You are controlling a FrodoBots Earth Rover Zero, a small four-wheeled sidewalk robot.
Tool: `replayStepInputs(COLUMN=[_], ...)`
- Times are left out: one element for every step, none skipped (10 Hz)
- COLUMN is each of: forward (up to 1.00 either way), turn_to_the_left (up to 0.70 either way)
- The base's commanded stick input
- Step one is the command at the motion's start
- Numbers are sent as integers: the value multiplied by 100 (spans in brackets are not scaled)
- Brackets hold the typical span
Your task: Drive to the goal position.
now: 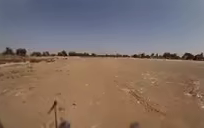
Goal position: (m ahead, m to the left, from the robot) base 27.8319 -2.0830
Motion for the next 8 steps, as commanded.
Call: replayStepInputs(forward=[50,50,50,50,50,50,50,50], turn_to_the_left=[0,0,0,0,0,0,0,0])
